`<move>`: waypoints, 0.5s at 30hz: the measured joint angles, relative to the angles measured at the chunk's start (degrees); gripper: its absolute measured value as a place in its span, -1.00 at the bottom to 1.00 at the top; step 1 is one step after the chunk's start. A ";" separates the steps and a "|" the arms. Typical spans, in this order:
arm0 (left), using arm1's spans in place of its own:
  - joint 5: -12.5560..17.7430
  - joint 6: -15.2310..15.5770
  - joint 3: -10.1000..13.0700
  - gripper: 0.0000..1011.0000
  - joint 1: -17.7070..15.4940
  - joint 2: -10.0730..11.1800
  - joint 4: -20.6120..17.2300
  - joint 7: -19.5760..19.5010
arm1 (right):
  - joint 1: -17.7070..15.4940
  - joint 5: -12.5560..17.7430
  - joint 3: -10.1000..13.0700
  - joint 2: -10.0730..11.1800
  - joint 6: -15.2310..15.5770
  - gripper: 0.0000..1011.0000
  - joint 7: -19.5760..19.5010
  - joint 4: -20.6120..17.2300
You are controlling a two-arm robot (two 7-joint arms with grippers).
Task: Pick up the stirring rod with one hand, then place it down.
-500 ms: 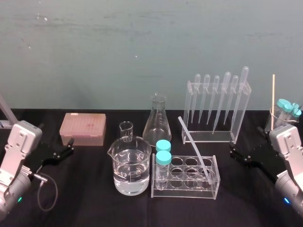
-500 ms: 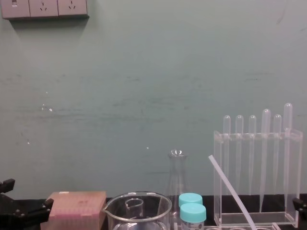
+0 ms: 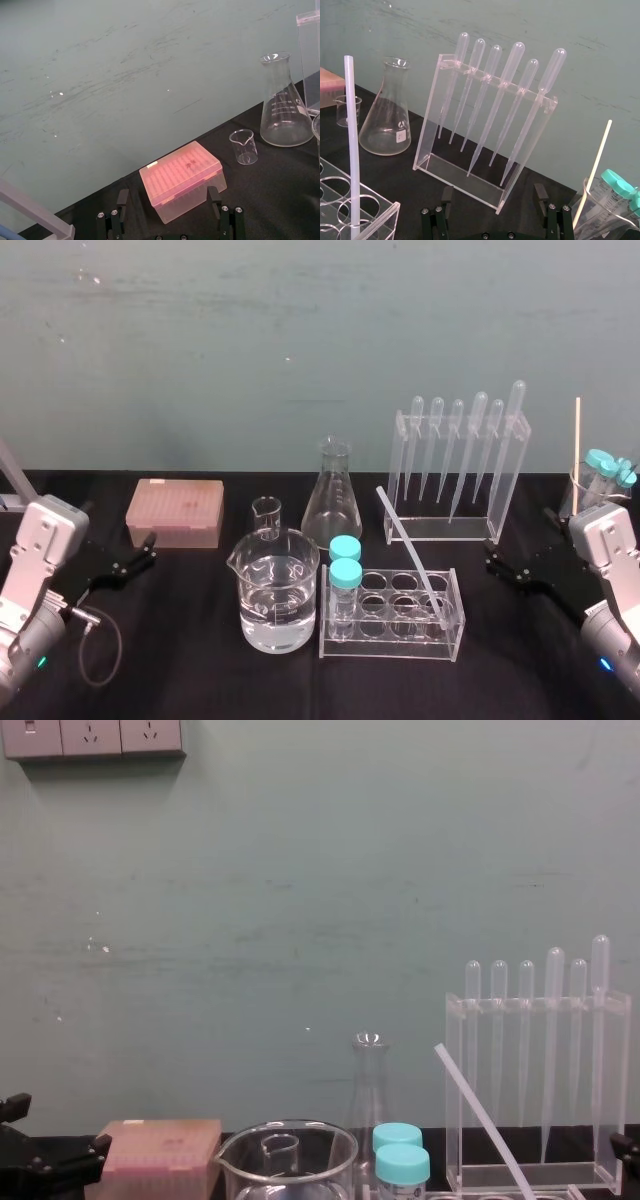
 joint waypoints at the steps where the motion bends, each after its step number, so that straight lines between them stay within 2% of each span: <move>1: 0.00 0.00 0.00 0.98 0.00 0.00 0.00 0.00 | 0.00 0.00 0.00 0.00 0.00 0.98 0.00 0.00; 15: 0.00 0.00 0.00 0.98 0.00 0.00 0.00 0.00 | 0.00 0.00 0.00 0.00 0.00 0.98 0.00 0.00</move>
